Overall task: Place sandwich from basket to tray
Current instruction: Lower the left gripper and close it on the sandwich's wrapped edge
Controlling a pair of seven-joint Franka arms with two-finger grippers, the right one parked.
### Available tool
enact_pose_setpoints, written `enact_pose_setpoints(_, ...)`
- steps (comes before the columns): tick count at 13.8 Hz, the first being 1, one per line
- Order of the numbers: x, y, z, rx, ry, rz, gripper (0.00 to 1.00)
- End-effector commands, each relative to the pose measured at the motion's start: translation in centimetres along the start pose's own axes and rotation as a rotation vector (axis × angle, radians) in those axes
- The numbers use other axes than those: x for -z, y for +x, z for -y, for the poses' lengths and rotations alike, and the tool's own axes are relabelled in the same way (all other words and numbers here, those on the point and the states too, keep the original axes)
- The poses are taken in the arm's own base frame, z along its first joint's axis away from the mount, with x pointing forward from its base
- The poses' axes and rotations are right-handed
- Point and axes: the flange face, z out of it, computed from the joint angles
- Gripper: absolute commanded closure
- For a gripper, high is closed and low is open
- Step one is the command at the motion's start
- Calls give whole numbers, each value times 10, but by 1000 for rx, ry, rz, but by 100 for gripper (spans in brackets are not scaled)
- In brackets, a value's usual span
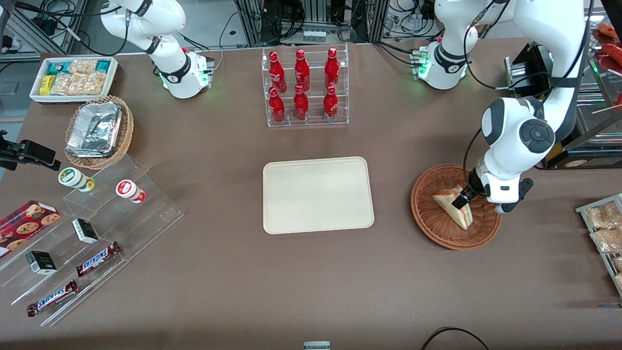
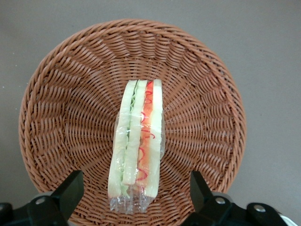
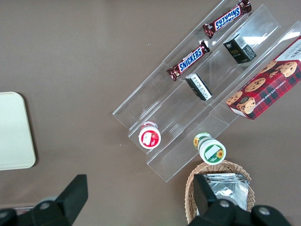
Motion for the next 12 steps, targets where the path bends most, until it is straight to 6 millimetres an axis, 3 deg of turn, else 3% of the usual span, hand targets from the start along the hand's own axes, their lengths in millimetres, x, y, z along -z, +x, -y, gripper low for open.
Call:
enact_pose_setpoints(1, -18, -2, -3, 24, -9, 0, 0)
enact_pose_setpoints(4, -43, -2, -3, 33, -6, 4, 0)
enact_pose_setpoints(7, -51, -3, -1, 38, 4, 16, 3)
enact_pose_setpoints(8, -52, -3, 0, 47, 6, 20, 35)
enact_pose_setpoints(9, -52, -4, 0, 58, 11, 24, 81)
enact_pose_setpoints(10, -51, -5, 1, 58, 17, 29, 100)
enact_pose_setpoints(12, -50, -9, 2, 44, 45, 51, 100)
